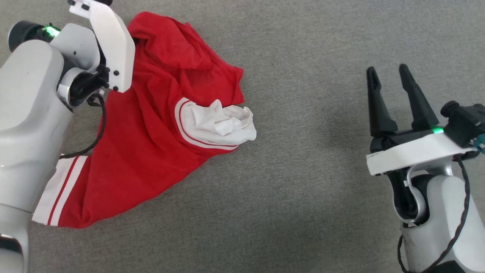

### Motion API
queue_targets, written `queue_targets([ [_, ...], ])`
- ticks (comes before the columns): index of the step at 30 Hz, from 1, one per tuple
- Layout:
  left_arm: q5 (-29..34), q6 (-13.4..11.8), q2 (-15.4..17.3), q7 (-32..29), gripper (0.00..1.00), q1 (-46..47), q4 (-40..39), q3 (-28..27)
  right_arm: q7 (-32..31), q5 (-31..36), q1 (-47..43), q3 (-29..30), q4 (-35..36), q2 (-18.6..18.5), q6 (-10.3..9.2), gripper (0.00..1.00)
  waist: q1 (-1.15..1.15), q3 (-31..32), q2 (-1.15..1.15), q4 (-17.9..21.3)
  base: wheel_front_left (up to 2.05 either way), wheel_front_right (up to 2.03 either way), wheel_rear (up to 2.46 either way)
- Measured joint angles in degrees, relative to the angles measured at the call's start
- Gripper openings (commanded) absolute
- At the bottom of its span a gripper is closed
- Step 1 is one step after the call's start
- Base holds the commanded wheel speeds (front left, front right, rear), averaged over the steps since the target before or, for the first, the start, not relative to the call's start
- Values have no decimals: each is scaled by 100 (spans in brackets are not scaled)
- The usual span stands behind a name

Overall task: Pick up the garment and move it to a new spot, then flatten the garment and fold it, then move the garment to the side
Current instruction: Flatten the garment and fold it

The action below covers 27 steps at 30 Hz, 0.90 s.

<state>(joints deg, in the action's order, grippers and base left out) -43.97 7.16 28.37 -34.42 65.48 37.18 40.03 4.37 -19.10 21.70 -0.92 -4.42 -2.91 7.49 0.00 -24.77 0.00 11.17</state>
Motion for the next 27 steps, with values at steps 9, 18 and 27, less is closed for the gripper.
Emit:
queue_targets([
  [9, -706, 15, -71, -255, 100, 80, -45, 192, -78, 99, -23, 40, -42, 1, 0, 100, 0, 222, 0, -220, 0, 0, 0],
  [18, -1181, 10, 136, -416, 100, -403, -712, 224, -320, 253, -338, 102, 90, 1, 0, 100, 0, 675, 0, -572, 0, 0, 0],
  [27, -1472, -543, 713, -650, 100, -1389, -1675, 108, -554, 353, -604, 160, 261, 3, 0, 100, 0, 1087, 0, -905, 0, 0, 0],
])
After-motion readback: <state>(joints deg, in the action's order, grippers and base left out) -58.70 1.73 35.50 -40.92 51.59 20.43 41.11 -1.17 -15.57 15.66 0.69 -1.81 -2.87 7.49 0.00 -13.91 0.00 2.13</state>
